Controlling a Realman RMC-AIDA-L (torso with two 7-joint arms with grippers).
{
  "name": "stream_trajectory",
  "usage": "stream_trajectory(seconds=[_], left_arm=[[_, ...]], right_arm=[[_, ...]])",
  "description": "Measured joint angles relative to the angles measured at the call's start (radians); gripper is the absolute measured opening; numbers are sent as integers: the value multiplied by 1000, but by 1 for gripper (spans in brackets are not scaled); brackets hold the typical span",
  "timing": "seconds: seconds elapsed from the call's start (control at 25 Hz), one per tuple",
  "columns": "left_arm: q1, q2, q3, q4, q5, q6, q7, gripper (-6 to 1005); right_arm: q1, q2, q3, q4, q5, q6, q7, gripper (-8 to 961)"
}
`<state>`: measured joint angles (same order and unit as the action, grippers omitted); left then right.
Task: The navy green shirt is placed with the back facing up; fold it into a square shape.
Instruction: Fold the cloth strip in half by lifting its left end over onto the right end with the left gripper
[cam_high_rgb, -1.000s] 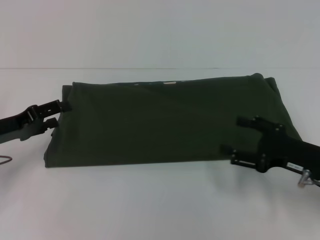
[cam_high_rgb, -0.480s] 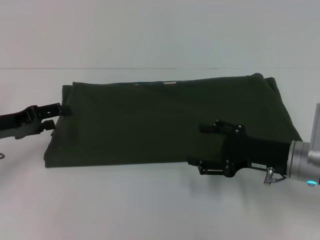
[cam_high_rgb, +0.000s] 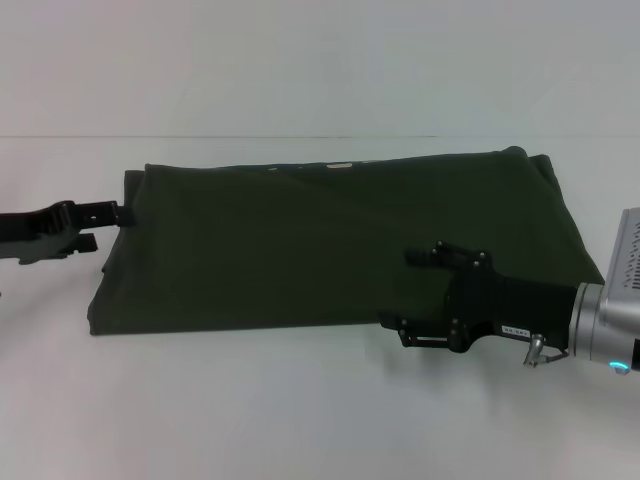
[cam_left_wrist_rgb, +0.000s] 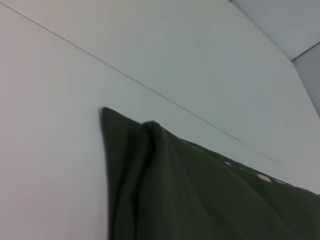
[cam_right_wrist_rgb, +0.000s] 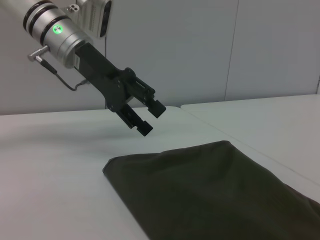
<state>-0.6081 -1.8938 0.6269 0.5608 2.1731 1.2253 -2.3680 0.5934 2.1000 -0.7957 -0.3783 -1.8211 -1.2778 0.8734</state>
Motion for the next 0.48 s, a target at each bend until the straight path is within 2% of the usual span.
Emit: stream_trajectory(seconds=[0.2, 0.48], left_arm=[[-26, 12, 2, -2, 58, -31, -29, 847], [-63, 13, 16, -8, 126, -60, -49, 847]], right_arm=[[0, 0, -3, 2, 0, 0, -1, 911], [2, 0, -5, 4, 0, 0, -3, 910]])
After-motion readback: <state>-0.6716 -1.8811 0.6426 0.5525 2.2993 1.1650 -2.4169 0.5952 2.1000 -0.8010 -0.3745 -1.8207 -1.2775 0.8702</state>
